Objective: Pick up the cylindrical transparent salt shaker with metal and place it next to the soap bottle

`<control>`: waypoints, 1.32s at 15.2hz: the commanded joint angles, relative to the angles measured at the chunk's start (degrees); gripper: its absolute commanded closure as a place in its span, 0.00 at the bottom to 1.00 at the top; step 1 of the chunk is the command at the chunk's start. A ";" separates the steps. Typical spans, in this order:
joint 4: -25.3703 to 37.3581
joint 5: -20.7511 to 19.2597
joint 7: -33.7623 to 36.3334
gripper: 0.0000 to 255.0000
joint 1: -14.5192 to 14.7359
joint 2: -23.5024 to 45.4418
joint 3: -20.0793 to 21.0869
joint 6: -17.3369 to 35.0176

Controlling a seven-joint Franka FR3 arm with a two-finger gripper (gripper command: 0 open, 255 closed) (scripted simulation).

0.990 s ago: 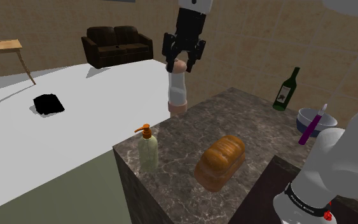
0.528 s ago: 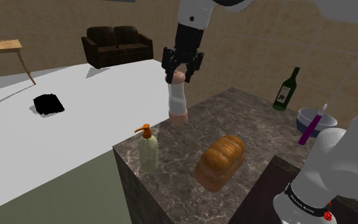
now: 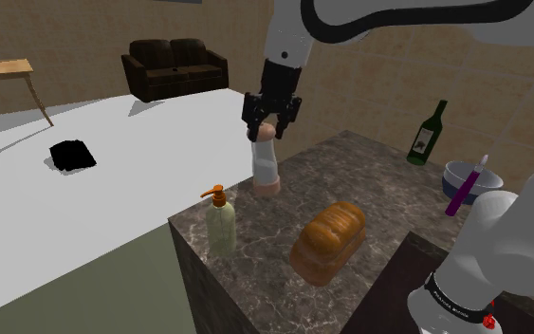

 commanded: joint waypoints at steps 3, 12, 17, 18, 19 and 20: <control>-3.57 0.22 -0.28 1.00 0.12 -0.45 0.15 3.16; -10.37 0.61 -1.04 1.00 0.29 -0.34 0.40 10.03; -13.71 0.81 -1.43 1.00 0.38 0.17 0.56 13.86; -14.34 0.85 -1.51 1.00 0.40 0.31 0.60 14.63; -14.97 0.89 -1.58 1.00 0.42 0.46 0.63 15.40; -15.57 0.92 -1.65 1.00 0.44 0.62 0.67 16.17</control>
